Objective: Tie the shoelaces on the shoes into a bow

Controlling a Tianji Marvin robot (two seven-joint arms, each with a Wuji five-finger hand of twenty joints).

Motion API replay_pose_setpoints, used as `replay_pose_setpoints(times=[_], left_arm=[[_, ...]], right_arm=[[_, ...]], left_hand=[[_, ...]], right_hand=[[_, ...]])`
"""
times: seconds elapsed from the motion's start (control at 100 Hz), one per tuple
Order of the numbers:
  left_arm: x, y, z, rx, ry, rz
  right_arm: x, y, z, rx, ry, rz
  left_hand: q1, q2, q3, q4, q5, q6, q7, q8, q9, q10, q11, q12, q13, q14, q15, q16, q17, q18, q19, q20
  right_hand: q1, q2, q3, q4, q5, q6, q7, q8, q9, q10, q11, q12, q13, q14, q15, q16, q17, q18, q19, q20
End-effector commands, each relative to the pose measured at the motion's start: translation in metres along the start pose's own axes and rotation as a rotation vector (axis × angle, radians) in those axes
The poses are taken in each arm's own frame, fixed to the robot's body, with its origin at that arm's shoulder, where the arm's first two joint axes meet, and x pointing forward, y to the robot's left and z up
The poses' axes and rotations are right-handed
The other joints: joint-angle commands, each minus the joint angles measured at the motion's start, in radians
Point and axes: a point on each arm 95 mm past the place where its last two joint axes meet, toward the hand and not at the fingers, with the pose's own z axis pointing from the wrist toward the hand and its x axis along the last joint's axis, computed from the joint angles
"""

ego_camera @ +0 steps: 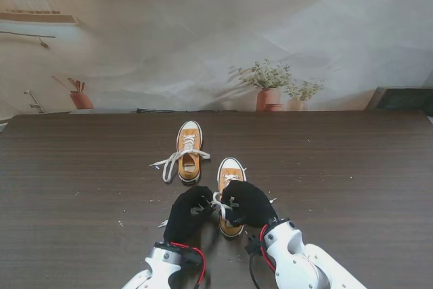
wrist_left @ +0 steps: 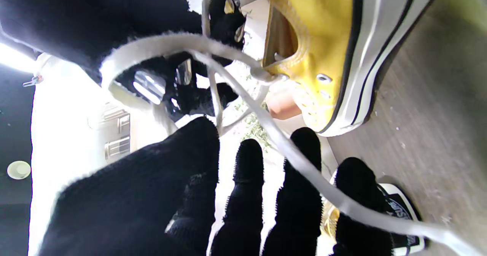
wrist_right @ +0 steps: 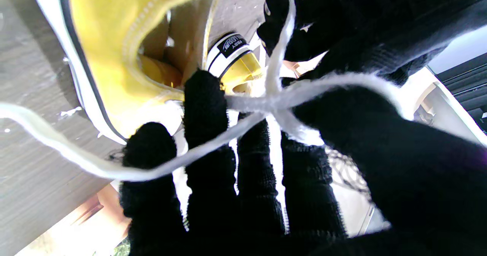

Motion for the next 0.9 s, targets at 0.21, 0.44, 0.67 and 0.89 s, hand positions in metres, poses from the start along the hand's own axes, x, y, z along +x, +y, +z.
replay_pose_setpoints(times=[0.21,0.44,0.67,0.89], left_arm=[[-0.001,-0.007,-0.007,0.017,-0.022,0.003],[-0.004,-0.013,-0.012,0.039,-0.044,0.018],[-0.01,-0.019,-0.014,0.062,-0.07,0.044],[-0.019,-0.026,-0.006,0.071,-0.096,0.067]], right_arm=[[-0.005,-0.001,-0.004,-0.008,-0.026,-0.01],[-0.008,-0.001,-0.006,-0.014,-0.052,-0.023],[-0.01,0.0,-0.005,-0.03,-0.067,-0.057],[-0.018,0.0,-0.002,-0.049,-0.108,-0.083]], left_hand=[[-0.013,-0.009,0.04,0.025,-0.036,-0.012,0.051,0.05,-0.016,-0.004,-0.002,0.032,-0.031,-0.011,-0.011,0.038,-0.014,-0.032,-0.008,0.015],[-0.007,-0.003,0.03,0.021,-0.043,-0.01,0.05,0.056,-0.017,-0.002,-0.005,0.036,-0.033,-0.01,-0.011,0.038,-0.015,-0.031,-0.008,0.016],[-0.007,0.003,0.023,0.021,-0.05,-0.007,0.05,0.057,-0.017,0.001,-0.006,0.038,-0.033,-0.007,-0.01,0.038,-0.013,-0.028,-0.008,0.016],[0.001,0.014,-0.001,0.012,-0.056,-0.016,0.041,0.048,-0.019,0.0,-0.009,0.038,-0.036,-0.005,-0.01,0.038,-0.017,-0.027,-0.01,0.016]], right_hand=[[0.0,0.017,-0.003,0.019,0.004,-0.081,-0.004,0.022,-0.012,-0.004,-0.02,0.014,-0.013,-0.011,-0.003,0.001,-0.008,-0.014,0.001,-0.006],[0.001,0.024,-0.021,0.018,0.013,-0.14,-0.025,0.01,-0.02,0.0,-0.018,0.016,-0.024,-0.011,0.0,0.003,-0.019,-0.017,0.001,-0.003],[0.003,0.024,-0.021,0.019,0.018,-0.144,-0.03,0.008,-0.012,0.0,-0.02,0.015,-0.02,-0.008,0.003,0.002,-0.015,-0.018,0.002,-0.003],[0.005,0.024,-0.029,0.017,0.027,-0.173,-0.043,0.002,0.002,0.004,-0.022,0.016,-0.012,-0.002,0.006,0.002,-0.011,-0.014,0.003,-0.003]])
